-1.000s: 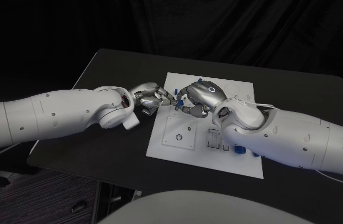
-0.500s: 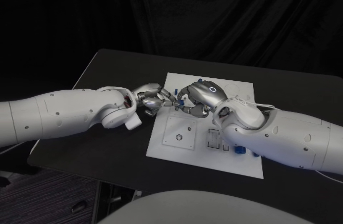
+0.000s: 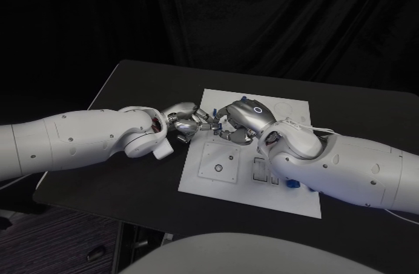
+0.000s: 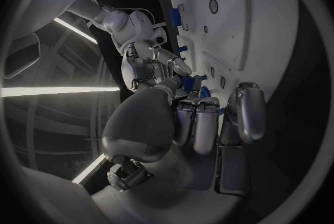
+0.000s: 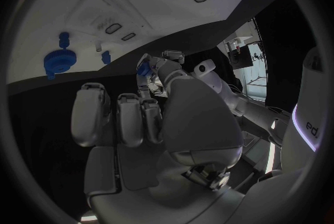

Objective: Assemble the parts on the task board

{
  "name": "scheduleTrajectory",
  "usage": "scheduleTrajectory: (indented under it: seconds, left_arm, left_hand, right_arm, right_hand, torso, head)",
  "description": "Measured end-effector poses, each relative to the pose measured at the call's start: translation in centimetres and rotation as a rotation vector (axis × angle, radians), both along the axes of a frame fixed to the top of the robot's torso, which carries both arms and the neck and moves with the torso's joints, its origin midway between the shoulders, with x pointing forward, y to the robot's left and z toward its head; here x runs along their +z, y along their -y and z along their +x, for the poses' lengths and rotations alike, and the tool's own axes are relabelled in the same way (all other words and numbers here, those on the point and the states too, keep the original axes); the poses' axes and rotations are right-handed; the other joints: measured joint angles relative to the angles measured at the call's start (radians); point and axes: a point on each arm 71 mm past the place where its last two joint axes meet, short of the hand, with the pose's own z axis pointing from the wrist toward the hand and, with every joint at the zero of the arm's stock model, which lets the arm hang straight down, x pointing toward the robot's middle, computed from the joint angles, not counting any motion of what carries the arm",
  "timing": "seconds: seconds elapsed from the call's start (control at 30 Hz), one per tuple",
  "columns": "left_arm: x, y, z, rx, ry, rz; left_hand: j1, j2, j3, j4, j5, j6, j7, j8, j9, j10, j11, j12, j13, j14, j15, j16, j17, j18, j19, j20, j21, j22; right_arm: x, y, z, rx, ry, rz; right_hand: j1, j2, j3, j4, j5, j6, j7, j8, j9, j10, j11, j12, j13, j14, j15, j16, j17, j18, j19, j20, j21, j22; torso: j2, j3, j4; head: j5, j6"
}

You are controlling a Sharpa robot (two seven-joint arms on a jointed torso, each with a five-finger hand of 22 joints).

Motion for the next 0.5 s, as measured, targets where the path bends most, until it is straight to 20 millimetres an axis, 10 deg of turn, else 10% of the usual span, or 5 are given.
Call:
scheduleTrajectory:
  seconds: [0.2, 0.5]
  left_arm:
    - [-0.06, 0.04, -0.02, -0.001, -0.001, -0.001]
    - [-0.13, 0.02, -0.06, -0.001, 0.005, -0.006]
  left_hand:
    - [0.019, 0.007, 0.003, -0.003, 0.022, 0.0, 0.0, 0.01, -0.012, 0.0, 0.0, 0.0, 0.0, 0.0, 0.0, 0.0, 0.0, 0.0, 0.0, 0.0, 0.0, 0.0]
    - [0.072, 0.01, 0.033, -0.042, 0.102, 0.047, -0.014, 0.062, -0.024, -0.001, -0.012, 0.0, 0.0, -0.002, -0.006, 0.0, 0.0, 0.0, 0.007, -0.007, 0.017, 0.0]
  right_arm:
    - [0.03, -0.1, -0.02, 0.0, -0.002, 0.004]
    - [0.06, -0.19, -0.01, 0.0, -0.005, 0.005]
  right_hand:
    - [0.0, 0.0, 0.0, 0.0, 0.0, 0.0, 0.0, -0.001, 0.001, 0.0, 0.0, 0.0, 0.0, 0.0, 0.0, 0.0, 0.0, 0.0, 0.0, 0.0, 0.0, 0.0]
    - [-0.014, -0.009, -0.001, -0.001, -0.015, -0.005, -0.005, 0.006, 0.12, 0.0, 0.0, 0.0, 0.0, 0.0, 0.0, 0.0, 0.0, 0.0, 0.0, 0.0, 0.0, 0.0]
  torso:
    - [0.0, 0.0, 0.0]
    - [0.0, 0.0001, 0.0]
  head:
    - [0.0, 0.0]
    - [-0.002, 0.0]
